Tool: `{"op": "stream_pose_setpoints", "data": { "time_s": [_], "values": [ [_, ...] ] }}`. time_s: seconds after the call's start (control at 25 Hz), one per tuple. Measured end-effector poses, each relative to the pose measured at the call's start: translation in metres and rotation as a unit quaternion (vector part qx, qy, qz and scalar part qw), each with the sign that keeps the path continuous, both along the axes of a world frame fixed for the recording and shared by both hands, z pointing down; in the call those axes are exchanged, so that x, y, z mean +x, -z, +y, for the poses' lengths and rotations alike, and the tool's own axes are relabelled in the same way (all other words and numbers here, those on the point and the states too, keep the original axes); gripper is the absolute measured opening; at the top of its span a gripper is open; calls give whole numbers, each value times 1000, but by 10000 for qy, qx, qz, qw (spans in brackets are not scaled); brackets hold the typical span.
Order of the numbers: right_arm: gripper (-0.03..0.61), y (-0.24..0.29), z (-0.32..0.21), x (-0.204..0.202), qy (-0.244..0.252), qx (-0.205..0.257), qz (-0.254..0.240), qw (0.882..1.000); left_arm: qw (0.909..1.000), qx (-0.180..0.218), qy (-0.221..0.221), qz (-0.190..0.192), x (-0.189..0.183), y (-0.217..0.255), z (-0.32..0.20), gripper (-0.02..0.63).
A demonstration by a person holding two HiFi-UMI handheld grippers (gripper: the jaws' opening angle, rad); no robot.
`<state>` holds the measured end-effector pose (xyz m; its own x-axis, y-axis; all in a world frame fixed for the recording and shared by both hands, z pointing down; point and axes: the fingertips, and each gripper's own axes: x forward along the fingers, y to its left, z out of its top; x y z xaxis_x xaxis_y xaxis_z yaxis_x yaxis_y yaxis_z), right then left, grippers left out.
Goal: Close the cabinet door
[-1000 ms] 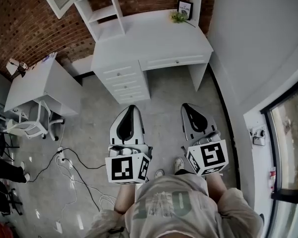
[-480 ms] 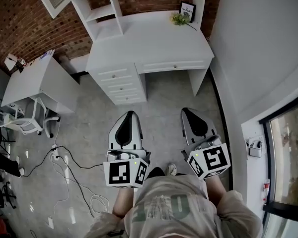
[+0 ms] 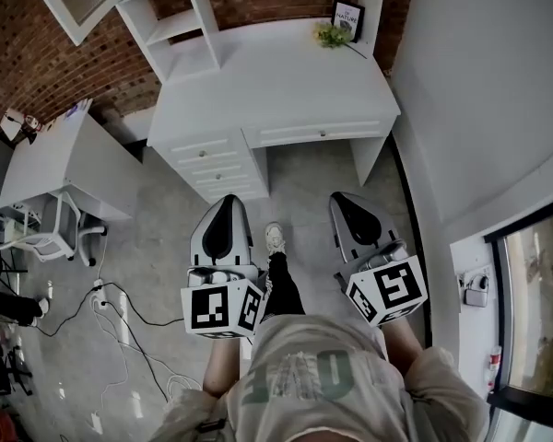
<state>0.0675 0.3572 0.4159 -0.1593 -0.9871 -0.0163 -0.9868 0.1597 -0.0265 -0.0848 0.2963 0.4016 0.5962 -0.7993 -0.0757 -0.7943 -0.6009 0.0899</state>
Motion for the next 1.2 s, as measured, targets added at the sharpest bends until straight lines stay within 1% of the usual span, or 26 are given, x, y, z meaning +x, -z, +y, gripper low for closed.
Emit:
{"op": "stream_pose_setpoints", "data": {
  "time_s": [0.16,0.24,0.36,0.44,0.56,0.72,0.96,1.04,1.2],
  "values": [
    [17,-1,-68,22,-187,180,174,9995,9995,191,-237,90,29,-2,-83,20],
    [17,-2,-111,36,-272,171,176,9993,9991,207,-355,111,48,0,-131,20],
    [17,0,-185,49,-272,76,107,9995,9984,278,-496,33,74,10,-204,20],
    [17,9,-239,55,-255,89,157,9995,9976,335,-605,-8,87,17,-255,20],
    [17,28,-320,66,-327,266,176,9990,9966,343,-752,-48,105,24,-333,20],
    [17,46,-413,75,-359,401,140,9985,9961,415,-773,-61,118,36,-421,20],
    [17,48,-516,89,-362,333,91,9987,9962,432,-749,-55,132,47,-514,20],
    [17,47,-536,91,-377,279,49,9989,9966,369,-734,-28,134,49,-534,20],
    [17,44,-555,93,-324,167,81,9993,9974,208,-680,68,140,44,-557,20]
  ]
}}
